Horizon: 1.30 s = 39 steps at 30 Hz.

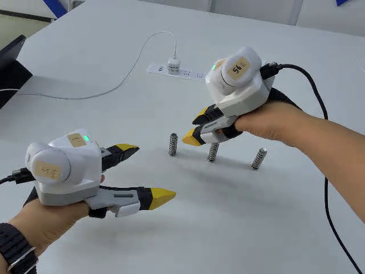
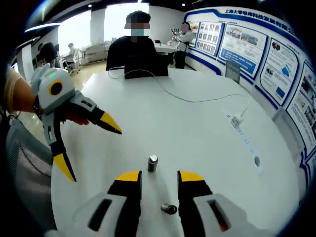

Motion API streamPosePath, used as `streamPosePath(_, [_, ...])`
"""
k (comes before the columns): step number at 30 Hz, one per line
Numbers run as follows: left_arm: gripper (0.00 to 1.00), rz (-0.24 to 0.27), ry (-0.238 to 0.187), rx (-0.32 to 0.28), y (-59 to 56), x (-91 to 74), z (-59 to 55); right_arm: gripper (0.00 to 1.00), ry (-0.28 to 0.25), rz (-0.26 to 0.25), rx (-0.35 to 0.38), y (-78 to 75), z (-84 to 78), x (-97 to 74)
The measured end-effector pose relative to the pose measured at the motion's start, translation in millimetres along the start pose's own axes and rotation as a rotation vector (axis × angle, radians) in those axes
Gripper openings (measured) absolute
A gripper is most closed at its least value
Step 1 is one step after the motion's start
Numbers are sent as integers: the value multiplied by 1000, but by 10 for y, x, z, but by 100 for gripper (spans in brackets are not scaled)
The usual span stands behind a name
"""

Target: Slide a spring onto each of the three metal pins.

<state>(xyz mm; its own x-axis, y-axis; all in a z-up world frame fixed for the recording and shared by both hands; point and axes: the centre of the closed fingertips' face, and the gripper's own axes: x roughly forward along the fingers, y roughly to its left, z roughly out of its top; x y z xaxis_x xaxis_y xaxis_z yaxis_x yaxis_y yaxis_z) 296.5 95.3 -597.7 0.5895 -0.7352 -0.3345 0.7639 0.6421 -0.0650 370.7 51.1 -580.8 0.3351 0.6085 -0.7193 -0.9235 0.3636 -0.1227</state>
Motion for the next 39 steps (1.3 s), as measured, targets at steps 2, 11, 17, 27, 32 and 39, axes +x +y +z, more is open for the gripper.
streamPosePath(2, [77,-1,0,1,0,6,7,30,-15,-8,8,-9,-4,-42])
streamPosePath(11, [77,-2,5,6,17,26,28,33,-70,-51,46,-87,-46,-233])
streamPosePath(17, [77,-3,6,8,18,36,39,35,-99,-77,84,-110,-146,-352])
streamPosePath(27, [79,-11,4,7,-33,53,62,39,-140,-109,122,-131,-236,-500])
streamPosePath(32, [79,-7,5,6,-27,37,61,42,-165,-129,126,-144,-275,-594])
streamPosePath(39, [80,-7,4,6,-26,32,76,44,-192,-147,138,-123,-369,-694])
